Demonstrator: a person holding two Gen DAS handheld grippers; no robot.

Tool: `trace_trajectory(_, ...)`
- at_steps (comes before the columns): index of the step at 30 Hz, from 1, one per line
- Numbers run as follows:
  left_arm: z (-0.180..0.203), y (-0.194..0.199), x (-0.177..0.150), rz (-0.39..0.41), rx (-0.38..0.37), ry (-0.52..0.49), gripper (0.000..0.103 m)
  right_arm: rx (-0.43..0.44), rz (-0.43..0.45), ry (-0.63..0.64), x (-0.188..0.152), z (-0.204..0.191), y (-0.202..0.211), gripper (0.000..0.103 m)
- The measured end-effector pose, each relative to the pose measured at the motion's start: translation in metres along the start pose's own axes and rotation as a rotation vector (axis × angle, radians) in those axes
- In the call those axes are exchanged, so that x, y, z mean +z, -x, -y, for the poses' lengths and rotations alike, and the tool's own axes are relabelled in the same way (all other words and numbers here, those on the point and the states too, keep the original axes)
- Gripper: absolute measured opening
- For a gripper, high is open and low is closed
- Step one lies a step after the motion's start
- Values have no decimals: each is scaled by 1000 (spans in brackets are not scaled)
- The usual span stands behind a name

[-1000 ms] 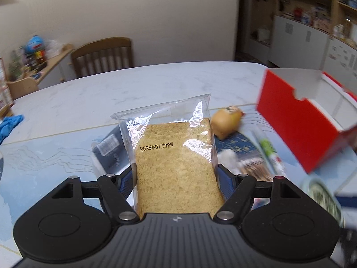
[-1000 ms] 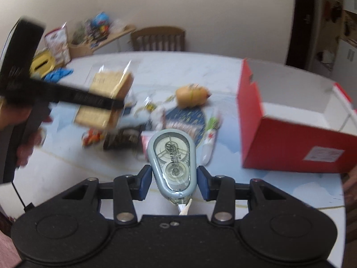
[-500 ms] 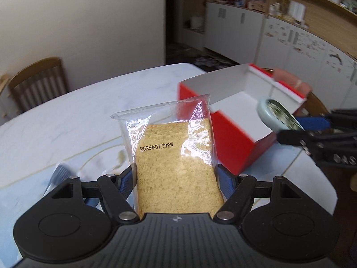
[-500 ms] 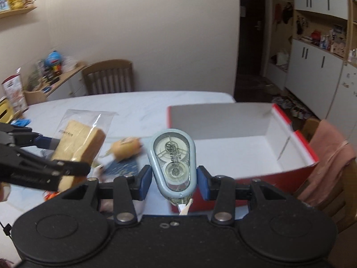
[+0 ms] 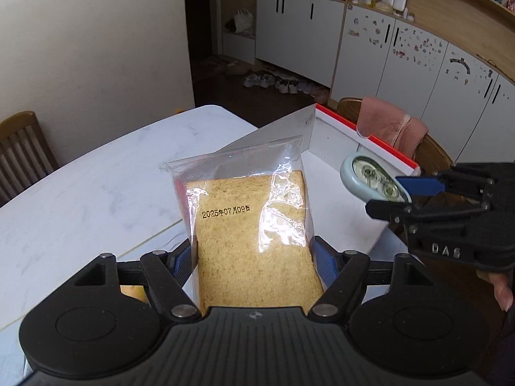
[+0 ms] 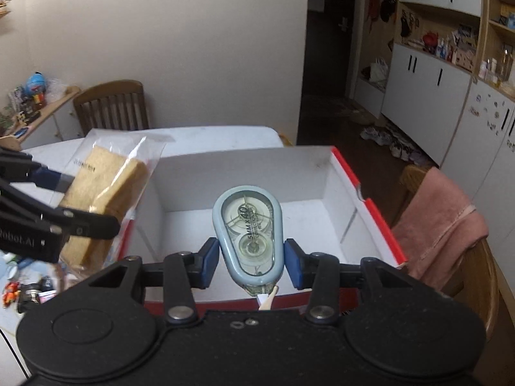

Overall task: Organize objects
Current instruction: 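Carry the bread bag and correction tape over the red shoebox with both grippers, then lower both items into the shoebox and open both grippers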

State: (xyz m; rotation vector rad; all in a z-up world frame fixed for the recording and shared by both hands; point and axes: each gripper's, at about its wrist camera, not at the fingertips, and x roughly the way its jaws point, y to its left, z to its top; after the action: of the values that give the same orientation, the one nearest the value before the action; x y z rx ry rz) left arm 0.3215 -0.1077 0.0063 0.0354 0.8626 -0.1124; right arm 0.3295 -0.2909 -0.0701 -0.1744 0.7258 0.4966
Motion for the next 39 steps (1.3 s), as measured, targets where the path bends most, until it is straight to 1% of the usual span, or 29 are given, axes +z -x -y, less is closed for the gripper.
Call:
trace_trajectory(5,8,-32,25,-63,-20,4,74,-16,-30,31,5,18,-20,43)
trace_trajectory(12,21,-80,46,-143,0,-10,74,-8,-73,76,13,31,-48,43)
trace_trajectory(19,28,-121,43,-230,8,-50,72,14,-169,146,15,36,-81,43)
trace_trajectory(22,28,-137,40,-274,8,-45,72,10,-205,173,12,36,-94,43)
trace_trajectory(24,27,-146,40,-288,9,-45,72,32,-243,186,13,39,-105,43)
trace_trajectory(28,25,-157,39,-323,-7,-31,72,41,-313,218,11,38,-117,43)
trace_trajectory(35,28,-170,41,-386,-14,-51,72,46,-418,257,7,37,-132,43)
trace_trajectory(39,29,-182,43,-417,-18,-61,72,51,-445,265,8,38,-137,43)
